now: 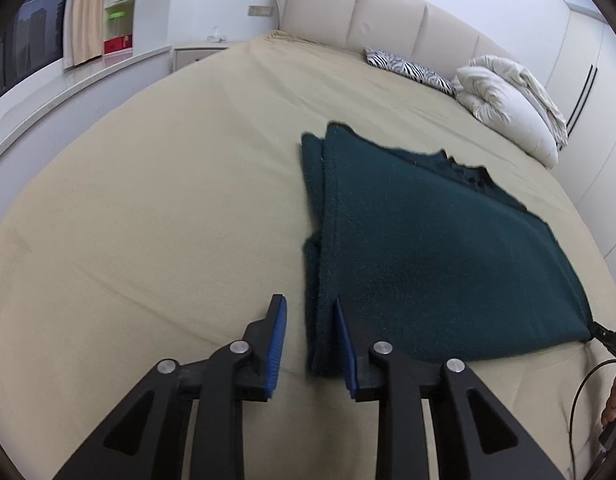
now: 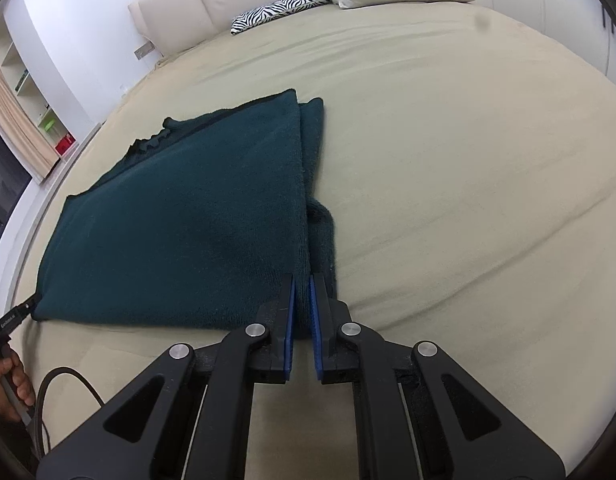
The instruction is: Fold small clothes
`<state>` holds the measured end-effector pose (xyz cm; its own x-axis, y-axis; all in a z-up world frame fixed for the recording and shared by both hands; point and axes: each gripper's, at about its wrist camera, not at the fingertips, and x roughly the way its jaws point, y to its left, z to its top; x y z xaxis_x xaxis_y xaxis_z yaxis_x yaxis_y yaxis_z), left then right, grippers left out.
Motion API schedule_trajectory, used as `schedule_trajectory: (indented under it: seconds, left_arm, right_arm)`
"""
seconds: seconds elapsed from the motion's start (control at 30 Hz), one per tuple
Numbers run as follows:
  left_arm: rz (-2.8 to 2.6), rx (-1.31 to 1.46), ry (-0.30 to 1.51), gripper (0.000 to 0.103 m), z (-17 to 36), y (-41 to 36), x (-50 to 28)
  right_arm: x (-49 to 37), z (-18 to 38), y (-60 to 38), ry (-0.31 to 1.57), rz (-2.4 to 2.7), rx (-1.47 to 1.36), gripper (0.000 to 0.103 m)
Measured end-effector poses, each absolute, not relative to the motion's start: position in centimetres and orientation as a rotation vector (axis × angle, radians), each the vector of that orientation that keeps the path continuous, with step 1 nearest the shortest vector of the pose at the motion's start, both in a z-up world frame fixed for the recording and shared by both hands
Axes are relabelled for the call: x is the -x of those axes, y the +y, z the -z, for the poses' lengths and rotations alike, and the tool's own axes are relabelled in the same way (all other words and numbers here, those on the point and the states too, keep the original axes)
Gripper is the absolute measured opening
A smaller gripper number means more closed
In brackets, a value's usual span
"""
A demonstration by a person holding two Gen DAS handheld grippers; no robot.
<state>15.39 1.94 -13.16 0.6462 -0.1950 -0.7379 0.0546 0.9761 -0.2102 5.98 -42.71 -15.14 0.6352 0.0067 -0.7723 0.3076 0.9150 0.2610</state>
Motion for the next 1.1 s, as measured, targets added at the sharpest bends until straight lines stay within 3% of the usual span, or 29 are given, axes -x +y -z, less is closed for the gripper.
schedule_trajectory:
  seconds: [0.03,0.17,0.3,0.5,0.67,0.9,1.1]
  left_arm:
    - [0.139,0.184,0.839,0.027,12.4,2.1,-15.2]
    - [0.153,0.146,0.765,0.035,9.1,1.0,-16.8]
    - [0.184,0.090,0.728,0.040,8.3,-3.2,-21.4]
    - [0.193,-0.028,0.795,0.040,11.2,-9.0,-28.2]
    - [0.192,0.035,0.861,0.045,15.8,-7.1,-31.0]
    - [0.238,0.109,0.827,0.049,16.2,-5.7,-30.7]
    - [0.195,0.068,0.845,0.051,15.1,-6.4,-30.1]
  right_arm:
    - [-5.6,14.6,-43.0,0.854,0.188,-0.397,0.018]
    - [-5.5,10.7,-42.9,0.748,0.149,-0.429,0.019]
    - [-11.0,9.4,-39.6,0.742,-0.069,-0.516,0.019]
    - [-22.3,14.3,-33.0,0.849,-0.319,-0.723,0.019]
    - [-27.7,19.6,-32.8,0.914,-0.251,-0.807,0.018]
    - [-22.8,22.5,-44.5,0.659,-0.103,-1.111,0.014]
    - [-16.0,20.5,-50.2,0.584,0.161,-1.075,0.019]
